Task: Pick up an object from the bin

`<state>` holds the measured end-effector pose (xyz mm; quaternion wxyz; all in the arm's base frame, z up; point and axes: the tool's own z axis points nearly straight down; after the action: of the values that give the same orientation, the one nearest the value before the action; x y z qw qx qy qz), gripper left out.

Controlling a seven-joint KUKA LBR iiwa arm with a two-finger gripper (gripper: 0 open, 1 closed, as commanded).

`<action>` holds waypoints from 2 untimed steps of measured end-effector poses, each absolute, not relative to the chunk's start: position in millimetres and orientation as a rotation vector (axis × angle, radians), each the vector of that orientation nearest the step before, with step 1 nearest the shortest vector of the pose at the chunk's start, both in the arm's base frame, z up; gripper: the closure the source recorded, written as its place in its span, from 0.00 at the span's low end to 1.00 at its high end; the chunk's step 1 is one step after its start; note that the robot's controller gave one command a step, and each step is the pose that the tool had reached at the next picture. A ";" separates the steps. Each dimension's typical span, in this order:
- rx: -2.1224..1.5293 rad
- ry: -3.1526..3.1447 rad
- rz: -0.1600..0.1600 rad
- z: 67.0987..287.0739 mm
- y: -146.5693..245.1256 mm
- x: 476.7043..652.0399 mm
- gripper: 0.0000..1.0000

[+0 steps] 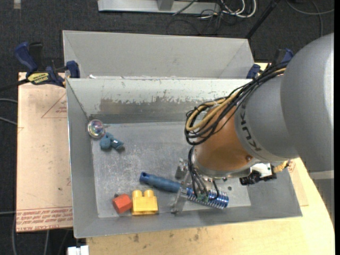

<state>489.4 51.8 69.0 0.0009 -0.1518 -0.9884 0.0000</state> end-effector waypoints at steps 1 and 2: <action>-0.479 -3.103 -0.002 68.8 52.1 489.6 0.00; -0.479 -3.104 -0.002 69.2 52.1 489.8 1.00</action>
Offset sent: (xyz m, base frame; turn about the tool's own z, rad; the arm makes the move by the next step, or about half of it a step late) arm 0.0000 0.0000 0.0000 0.0000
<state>489.8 52.1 69.2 0.0005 -0.1526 -0.9883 -0.0007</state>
